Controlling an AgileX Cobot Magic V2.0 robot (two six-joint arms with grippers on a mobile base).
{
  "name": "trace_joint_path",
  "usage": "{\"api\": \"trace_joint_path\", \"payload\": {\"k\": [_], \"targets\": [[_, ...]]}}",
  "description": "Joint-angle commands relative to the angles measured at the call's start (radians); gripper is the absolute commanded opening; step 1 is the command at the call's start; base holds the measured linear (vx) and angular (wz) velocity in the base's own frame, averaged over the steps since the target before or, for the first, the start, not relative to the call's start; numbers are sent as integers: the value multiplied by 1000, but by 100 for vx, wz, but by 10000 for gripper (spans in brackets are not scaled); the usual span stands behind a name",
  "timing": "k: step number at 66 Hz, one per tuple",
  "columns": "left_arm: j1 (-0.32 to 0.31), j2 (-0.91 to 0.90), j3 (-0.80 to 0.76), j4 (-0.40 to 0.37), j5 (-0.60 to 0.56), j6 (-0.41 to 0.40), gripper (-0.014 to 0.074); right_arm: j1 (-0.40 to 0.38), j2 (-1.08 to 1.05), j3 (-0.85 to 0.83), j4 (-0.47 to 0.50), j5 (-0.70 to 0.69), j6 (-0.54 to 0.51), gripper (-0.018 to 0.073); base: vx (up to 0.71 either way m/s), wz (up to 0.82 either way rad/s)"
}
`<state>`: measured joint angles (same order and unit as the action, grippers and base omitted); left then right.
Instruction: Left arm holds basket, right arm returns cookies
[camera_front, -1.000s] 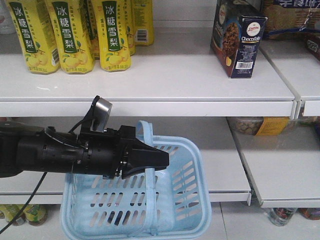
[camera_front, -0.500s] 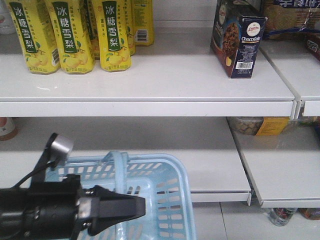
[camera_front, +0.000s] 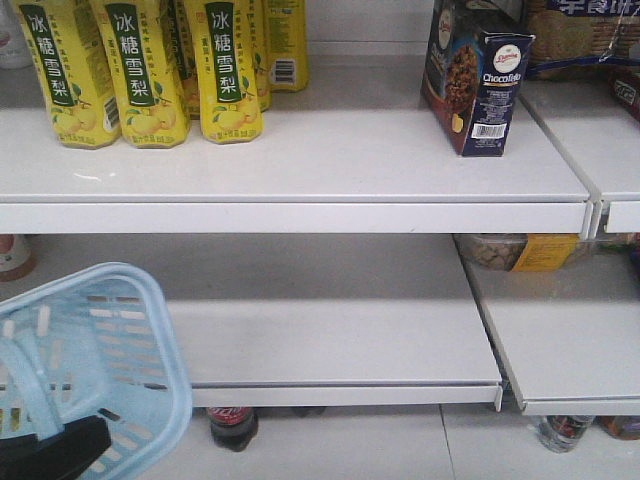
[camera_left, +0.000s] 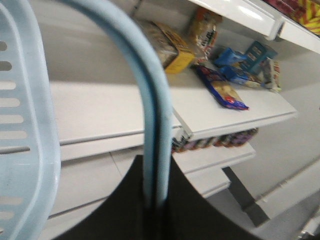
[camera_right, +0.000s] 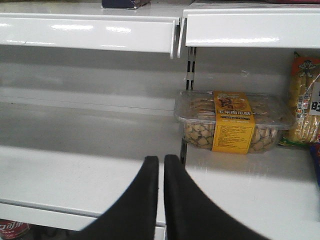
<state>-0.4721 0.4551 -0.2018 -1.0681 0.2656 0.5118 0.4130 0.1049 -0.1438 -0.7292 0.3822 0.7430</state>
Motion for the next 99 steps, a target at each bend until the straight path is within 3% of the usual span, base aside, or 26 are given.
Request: {"api": "trace_joint_path", "payload": {"k": [1, 6, 10, 13, 18, 25, 34, 45, 55, 77, 99], "targets": [[-5, -77, 11, 341, -117, -306, -3, -3, 11, -27, -27, -53, -3, -6, 0, 0], [-5, -130, 43, 633, -138, -507, -3, -3, 11, -27, -27, -53, -3, -6, 0, 0], [-5, -155, 70, 803, -144, -624, -3, -3, 11, -27, -27, -53, -3, -6, 0, 0], [-5, -173, 93, 897, -152, -680, -3, -3, 11, -27, -27, -53, -3, -6, 0, 0], [6, -205, 143, 975, -198, -710, -3, -3, 11, -27, -27, -53, -3, -6, 0, 0], [91, -266, 208, 978, -281, -717, -3, -3, 11, -27, -27, -53, -3, -6, 0, 0], [249, -343, 207, 978, -252, -718, -3, -3, 11, -27, -27, -53, -3, -6, 0, 0], [406, -432, 207, 1137, -244, -718, -3, -3, 11, -27, -27, -52, -3, -7, 0, 0], [484, -483, 207, 1154, -208, -718, -3, -3, 11, -27, -27, -52, -3, -6, 0, 0], [508, -481, 207, 1154, -158, -718, -3, -3, 11, -27, -27, -53, -3, -6, 0, 0], [480, -481, 207, 1130, -157, -718, -3, -3, 11, -27, -27, -53, -3, -6, 0, 0]]}}
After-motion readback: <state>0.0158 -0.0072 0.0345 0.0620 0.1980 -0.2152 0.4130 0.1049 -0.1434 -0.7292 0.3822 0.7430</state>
